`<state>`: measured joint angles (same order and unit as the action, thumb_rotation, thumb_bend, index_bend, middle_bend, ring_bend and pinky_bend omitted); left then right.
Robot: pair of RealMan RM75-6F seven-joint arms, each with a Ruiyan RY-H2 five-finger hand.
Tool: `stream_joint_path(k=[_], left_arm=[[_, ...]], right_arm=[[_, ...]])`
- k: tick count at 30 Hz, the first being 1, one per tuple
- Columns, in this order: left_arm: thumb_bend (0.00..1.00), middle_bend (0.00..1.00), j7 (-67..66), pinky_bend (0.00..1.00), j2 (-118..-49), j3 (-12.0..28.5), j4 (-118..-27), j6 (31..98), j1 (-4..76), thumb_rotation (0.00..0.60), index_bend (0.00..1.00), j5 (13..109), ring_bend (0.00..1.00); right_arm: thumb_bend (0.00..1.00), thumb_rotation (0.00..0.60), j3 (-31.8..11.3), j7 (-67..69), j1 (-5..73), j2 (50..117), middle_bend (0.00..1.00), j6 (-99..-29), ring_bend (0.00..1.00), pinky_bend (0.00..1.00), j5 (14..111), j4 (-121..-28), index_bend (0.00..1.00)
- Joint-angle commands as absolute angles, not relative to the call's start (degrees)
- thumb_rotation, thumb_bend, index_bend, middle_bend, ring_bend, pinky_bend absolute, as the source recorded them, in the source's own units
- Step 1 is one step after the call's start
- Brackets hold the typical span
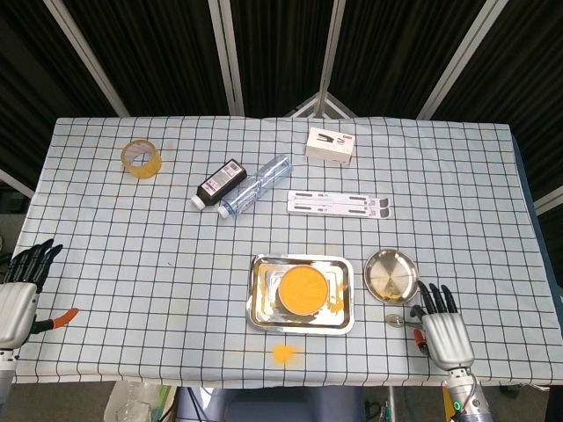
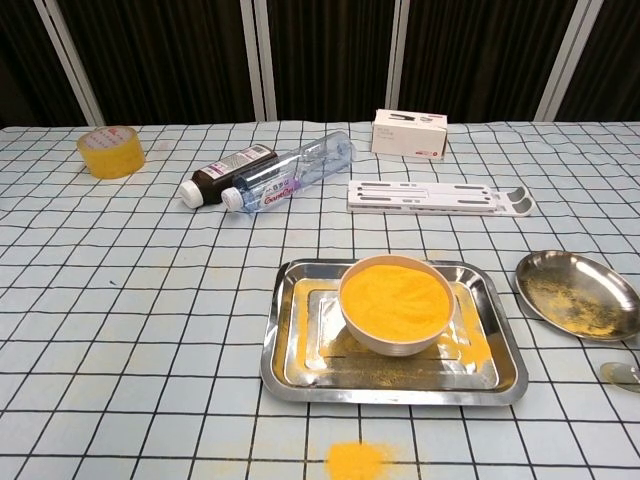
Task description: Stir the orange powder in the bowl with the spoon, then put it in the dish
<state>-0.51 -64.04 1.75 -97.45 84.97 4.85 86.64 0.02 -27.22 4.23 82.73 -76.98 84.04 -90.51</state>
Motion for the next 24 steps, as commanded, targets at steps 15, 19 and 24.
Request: stream_joint_path(k=[15, 19, 24], left_arm=[[0.00, 0.00, -0.3, 0.00, -64.1, 2.3, -97.7, 85.0, 5.1, 0.600, 0.00, 86.0, 0.00], [0.00, 0.00, -0.1, 0.00, -64.0, 2.6, -97.7, 85.1, 5.1, 0.600, 0.00, 85.8, 0.00], [0.00, 0.00, 0.0, 0.00, -64.0, 2.7, -97.7, 85.2, 5.1, 0.600, 0.00, 85.7, 0.00]], right_arm=[[0.44, 0.600, -0.2, -29.5, 4.6, 86.0, 0.08, -75.3, 0.00, 0.00, 80.2, -85.4, 0.45], [0.44, 0.600, 0.1, -29.7, 4.6, 86.4, 0.08, -75.2, 0.00, 0.00, 80.0, -84.7, 0.45], [0.44, 0.600, 0.1, -29.6, 4.5, 86.6, 0.08, -75.2, 0.00, 0.00, 79.5, -84.3, 0.45]])
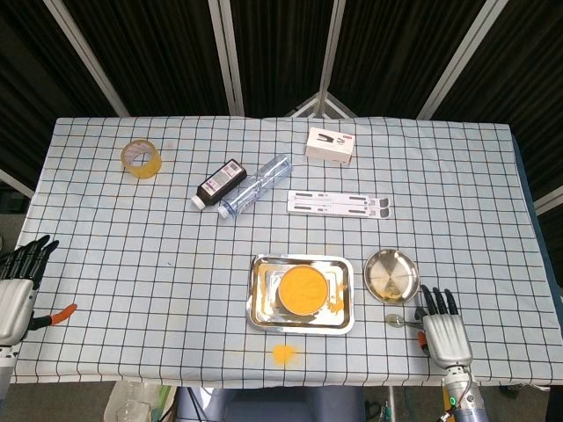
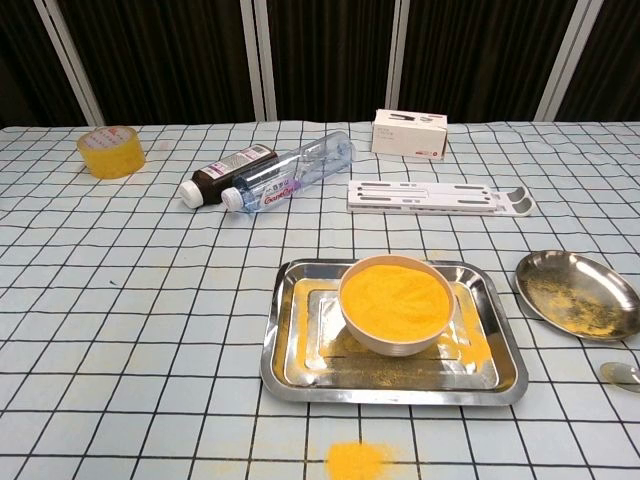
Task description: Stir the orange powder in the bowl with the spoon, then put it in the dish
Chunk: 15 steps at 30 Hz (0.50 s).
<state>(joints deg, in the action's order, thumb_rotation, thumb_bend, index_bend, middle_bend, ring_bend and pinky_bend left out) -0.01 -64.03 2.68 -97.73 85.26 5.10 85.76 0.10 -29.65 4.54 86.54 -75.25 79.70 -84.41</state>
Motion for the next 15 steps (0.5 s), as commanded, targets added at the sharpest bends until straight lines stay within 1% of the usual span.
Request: stream_joint_path(k=[1, 15], left_arm=[[0.00, 0.00, 0.0, 0.00, -64.1, 2.6, -97.7, 85.2, 5.1, 0.600, 0.00, 85.7, 0.00], [0.00, 0.00, -0.1, 0.00, -64.0, 2.6, -98.0, 84.9, 5.1, 0.600, 0.00, 85.3, 0.00]], right_arm=[[0.44, 0.600, 0.1, -29.6, 4.5, 86.6, 0.08, -75.2, 0.00, 0.00, 79.4, -84.2, 0.45], [0.44, 0.600, -0.8, -29.3, 4.8, 87.1, 0.08, -74.0, 0.00, 0.00, 76.5, -82.0, 0.45]])
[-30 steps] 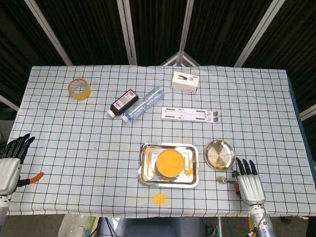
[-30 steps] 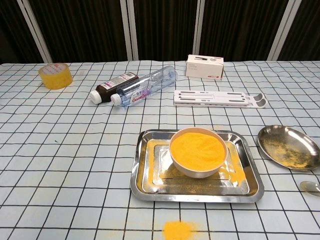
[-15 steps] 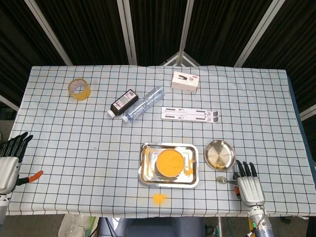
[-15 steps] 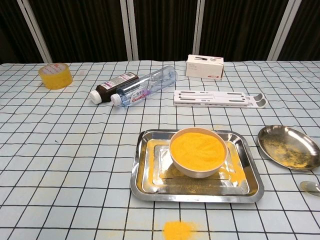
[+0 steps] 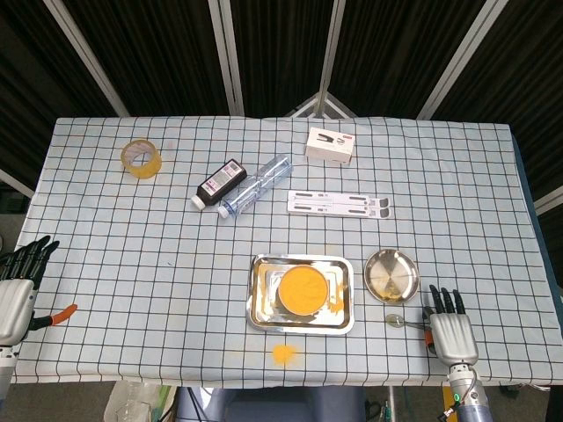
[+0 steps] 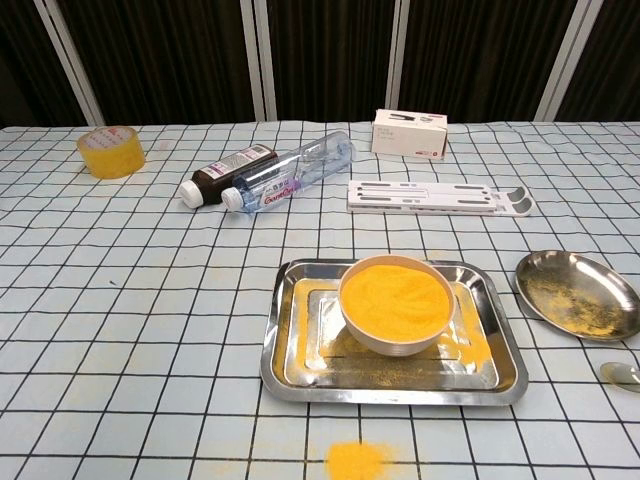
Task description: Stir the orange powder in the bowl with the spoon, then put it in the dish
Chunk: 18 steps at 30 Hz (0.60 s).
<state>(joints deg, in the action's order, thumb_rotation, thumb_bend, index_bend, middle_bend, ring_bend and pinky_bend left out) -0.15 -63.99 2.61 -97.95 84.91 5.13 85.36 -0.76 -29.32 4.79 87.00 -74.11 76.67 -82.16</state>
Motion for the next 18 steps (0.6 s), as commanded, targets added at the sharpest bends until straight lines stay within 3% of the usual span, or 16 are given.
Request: stream_joint_path(k=[1, 18], left_arm=[[0.00, 0.00, -0.1, 0.00, -64.0, 2.6, -98.0, 84.9, 5.1, 0.600, 0.00, 85.3, 0.00], [0.00, 0.00, 0.2, 0.00, -63.9, 2.6, -98.2, 84.7, 5.2, 0.600, 0.00, 85.0, 0.00]], right_arm=[[0.44, 0.600, -0.8, -29.3, 4.8, 87.1, 0.08, -74.0, 0.00, 0.00, 76.4, -81.9, 0.46], [0.44, 0.600, -0.7, -28.8, 5.1, 87.4, 0.14, -73.4, 0.00, 0.00, 75.3, -80.6, 0.59]])
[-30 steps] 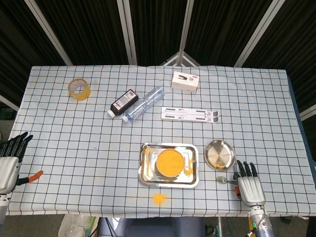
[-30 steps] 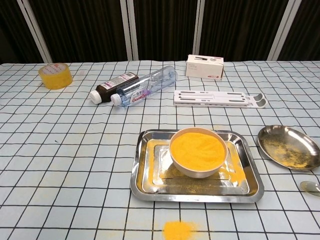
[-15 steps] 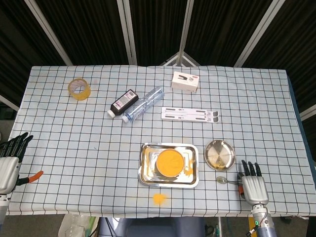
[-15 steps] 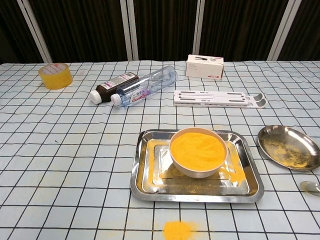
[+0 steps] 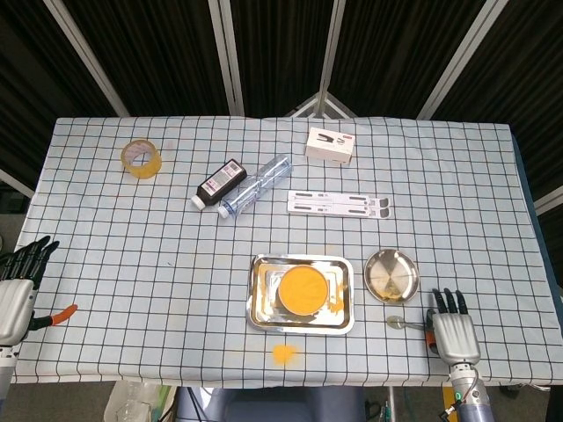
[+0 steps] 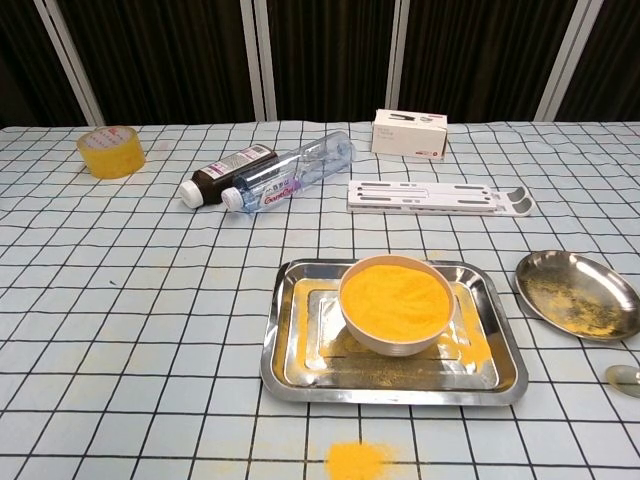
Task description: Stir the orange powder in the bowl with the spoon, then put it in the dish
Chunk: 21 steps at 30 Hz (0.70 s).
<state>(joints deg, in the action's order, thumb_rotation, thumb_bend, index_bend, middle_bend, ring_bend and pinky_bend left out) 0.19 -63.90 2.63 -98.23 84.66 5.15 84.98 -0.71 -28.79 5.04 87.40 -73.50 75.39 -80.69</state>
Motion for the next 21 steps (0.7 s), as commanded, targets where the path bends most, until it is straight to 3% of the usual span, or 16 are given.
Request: stream_joint_path(k=[1, 13, 21], left_arm=[[0.00, 0.00, 0.2, 0.00, -63.9, 2.6, -98.3, 84.7, 5.2, 0.600, 0.00, 85.0, 0.00], [0.00, 0.00, 0.4, 0.00, -63.9, 2.6, -98.3, 84.7, 5.1, 0.600, 0.00, 85.0, 0.00], [0.00, 0.00, -0.1, 0.00, -63.9, 2.3, -98.3, 84.9, 5.1, 0.600, 0.00, 85.8, 0.00]], right_arm=[[0.44, 0.600, -0.7, -28.8, 5.1, 87.4, 0.15, -73.4, 0.00, 0.00, 75.2, -80.6, 0.60], [0.44, 0.600, -0.9, -27.7, 5.2, 86.4, 0.15, -74.5, 0.00, 0.00, 76.1, -82.7, 0.61], [0.46, 0.600, -3.6, -27.3, 6.7, 83.1, 0.15, -75.8, 0.00, 0.00, 76.5, -88.6, 0.62]])
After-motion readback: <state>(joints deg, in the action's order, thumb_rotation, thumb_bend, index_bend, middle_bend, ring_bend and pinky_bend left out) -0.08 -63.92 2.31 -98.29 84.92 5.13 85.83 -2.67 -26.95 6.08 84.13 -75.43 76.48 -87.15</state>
